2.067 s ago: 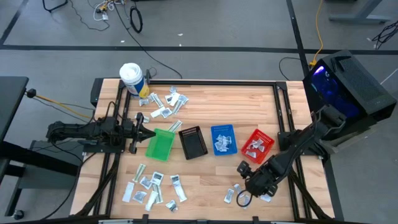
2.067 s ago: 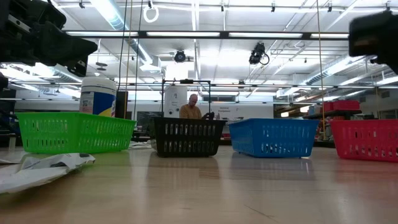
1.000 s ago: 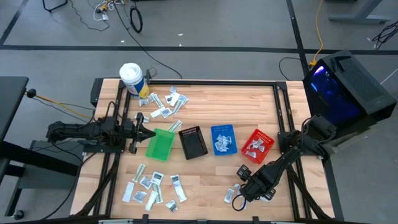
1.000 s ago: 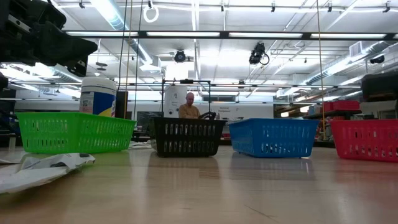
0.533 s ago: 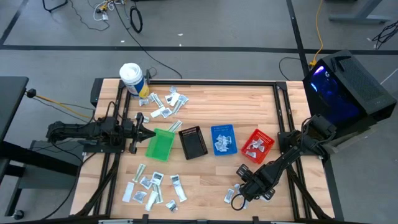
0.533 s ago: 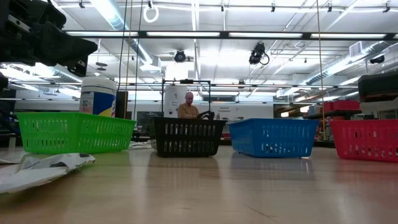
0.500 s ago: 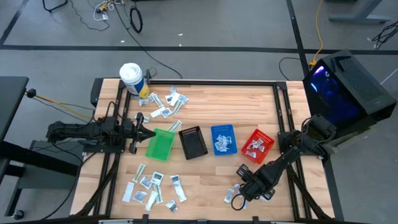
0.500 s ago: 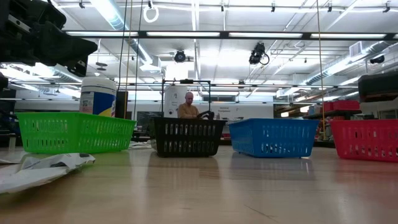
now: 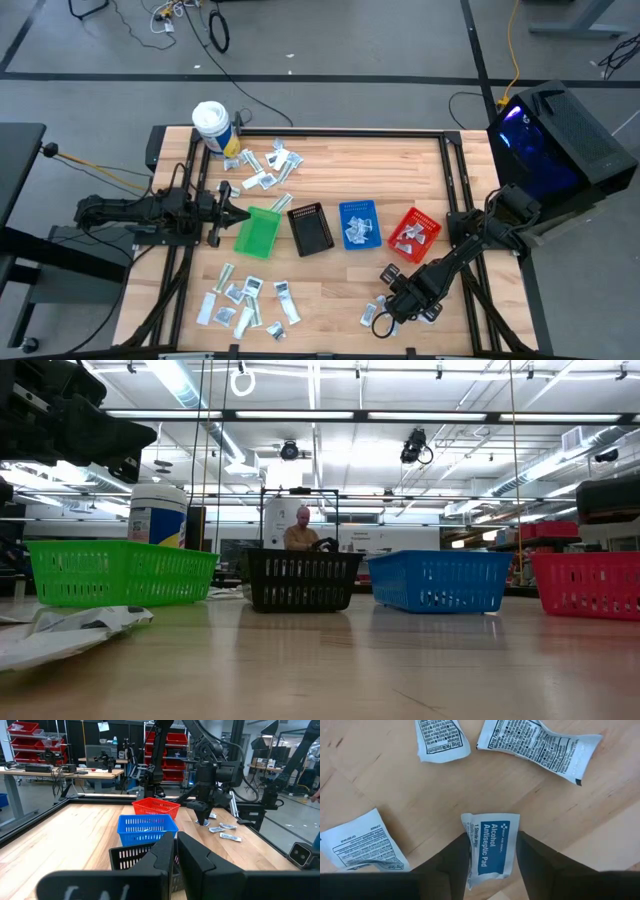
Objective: Pick & Place First Aid Supplies
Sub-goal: Put the alcohol pad into the blue basket
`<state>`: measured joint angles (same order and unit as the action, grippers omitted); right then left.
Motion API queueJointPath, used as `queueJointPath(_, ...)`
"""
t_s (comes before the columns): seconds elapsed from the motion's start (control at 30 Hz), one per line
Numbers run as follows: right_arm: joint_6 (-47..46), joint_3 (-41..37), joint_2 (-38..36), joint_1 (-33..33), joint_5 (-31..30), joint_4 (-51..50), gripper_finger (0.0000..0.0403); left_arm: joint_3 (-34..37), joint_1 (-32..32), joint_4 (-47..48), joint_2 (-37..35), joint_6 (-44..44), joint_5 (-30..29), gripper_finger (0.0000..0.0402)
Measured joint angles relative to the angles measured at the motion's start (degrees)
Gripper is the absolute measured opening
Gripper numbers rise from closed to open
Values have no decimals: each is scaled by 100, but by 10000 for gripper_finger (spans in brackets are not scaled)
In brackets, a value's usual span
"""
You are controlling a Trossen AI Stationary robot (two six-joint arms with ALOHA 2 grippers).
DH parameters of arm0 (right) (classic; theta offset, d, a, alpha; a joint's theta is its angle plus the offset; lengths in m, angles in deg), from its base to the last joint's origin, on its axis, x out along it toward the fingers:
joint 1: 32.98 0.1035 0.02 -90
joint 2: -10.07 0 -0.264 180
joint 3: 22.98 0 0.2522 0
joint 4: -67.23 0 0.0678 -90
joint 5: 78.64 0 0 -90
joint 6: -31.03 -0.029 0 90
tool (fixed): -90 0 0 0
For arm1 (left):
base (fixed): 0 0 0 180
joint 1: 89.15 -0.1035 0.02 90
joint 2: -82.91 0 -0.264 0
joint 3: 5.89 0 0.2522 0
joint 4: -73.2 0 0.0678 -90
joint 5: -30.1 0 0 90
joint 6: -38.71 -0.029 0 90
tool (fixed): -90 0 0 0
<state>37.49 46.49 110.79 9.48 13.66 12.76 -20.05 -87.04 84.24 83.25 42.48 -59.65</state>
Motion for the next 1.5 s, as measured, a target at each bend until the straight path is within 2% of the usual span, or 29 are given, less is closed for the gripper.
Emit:
queueJointPath(0.27, 3, 6, -118, 10, 97, -101, 162, -2, 0, 0, 1, 0, 0, 32)
queueJointPath(0.73, 48, 663, -370, -286, 24, -687, 162, -1, 0, 0, 2, 0, 0, 32)
queueJointPath(1.2, 50, 754, -1329, -1330, 11, -664, 162, 0, 0, 0, 2, 0, 0, 32)
queueJointPath(1.5, 356, 756, -1526, -2129, 5, -655, 162, -1, 0, 0, 0, 0, 0, 32)
